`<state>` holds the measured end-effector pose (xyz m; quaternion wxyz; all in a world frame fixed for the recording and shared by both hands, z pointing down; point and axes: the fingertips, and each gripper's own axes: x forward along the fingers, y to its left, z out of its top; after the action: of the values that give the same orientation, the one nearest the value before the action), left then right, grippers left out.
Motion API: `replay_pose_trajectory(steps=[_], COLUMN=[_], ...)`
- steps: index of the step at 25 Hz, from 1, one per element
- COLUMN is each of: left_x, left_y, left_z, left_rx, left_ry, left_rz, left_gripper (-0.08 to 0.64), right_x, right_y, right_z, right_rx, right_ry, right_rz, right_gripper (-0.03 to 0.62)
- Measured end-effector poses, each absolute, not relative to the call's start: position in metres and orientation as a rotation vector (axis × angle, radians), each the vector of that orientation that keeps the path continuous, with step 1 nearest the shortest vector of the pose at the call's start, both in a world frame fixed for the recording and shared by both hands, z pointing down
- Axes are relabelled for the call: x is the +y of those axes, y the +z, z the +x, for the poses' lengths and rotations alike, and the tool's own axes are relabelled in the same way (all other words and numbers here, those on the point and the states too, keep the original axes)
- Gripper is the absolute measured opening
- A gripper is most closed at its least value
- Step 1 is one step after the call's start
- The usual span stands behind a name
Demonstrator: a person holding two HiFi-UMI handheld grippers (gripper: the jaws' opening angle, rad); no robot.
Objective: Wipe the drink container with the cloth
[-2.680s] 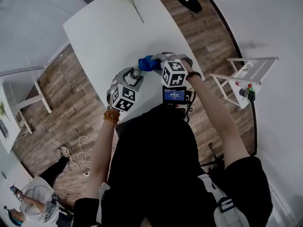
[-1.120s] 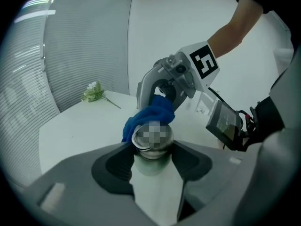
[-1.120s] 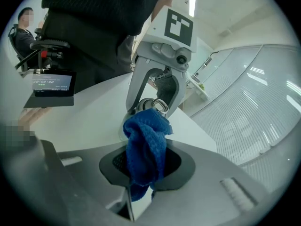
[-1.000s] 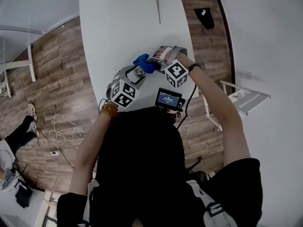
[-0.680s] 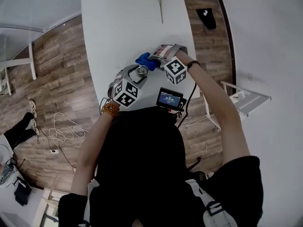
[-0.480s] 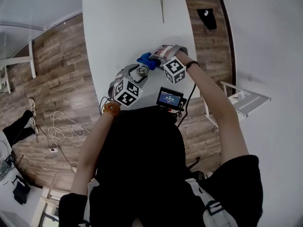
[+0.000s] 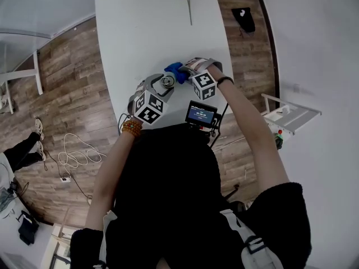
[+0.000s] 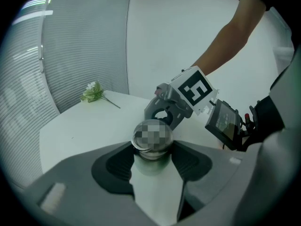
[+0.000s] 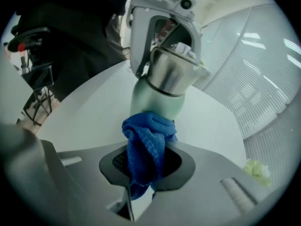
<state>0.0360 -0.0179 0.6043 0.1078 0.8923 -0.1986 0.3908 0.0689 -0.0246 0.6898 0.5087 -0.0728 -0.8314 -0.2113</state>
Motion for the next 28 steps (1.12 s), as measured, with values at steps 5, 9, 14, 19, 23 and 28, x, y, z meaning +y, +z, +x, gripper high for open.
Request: replay_pose_trajectory(steps=[5,9,14,19,23,28], left_x=[0.006,0.007,-0.008,0.01,0.021,0.023], left_y=[0.589,0.534,0.456,0.407,0.392,0.393], left_z=[0.025,0.004,-0.009,-0.007,-0.007,-0.014], left_rx=[-0.408,-0.43,-0.451,-0.228,-0.176,-0.228], left_ry=[1.003,0.703,0.205,0.007,-0.131,-0.273], left_rz=[2.643,2.667,2.67,2.725,2.707,2.597], left_gripper=[0.4,0.402,0.402,0.4,0.313,0.242], right_x=[-0.058,-0.056,-0.006,0.018,0.016,0.018], right_y=[0.616,0.507,0.414,0.388,0.378,0.387], right_z=[0.079,0.068,0.026,0.002,-0.012,-0.016], right_rx=[-2.223,-2.521,-3.02,-3.188,-3.264,-3.242], right_ry=[-0.312,-0.151,0.301,0.758,1.017,1.015], right_rz=[0.251,0.441,0.189,-0.006,-0.058,-0.024], right_gripper=[0.091,0.092,0.092,0.092,0.092,0.097])
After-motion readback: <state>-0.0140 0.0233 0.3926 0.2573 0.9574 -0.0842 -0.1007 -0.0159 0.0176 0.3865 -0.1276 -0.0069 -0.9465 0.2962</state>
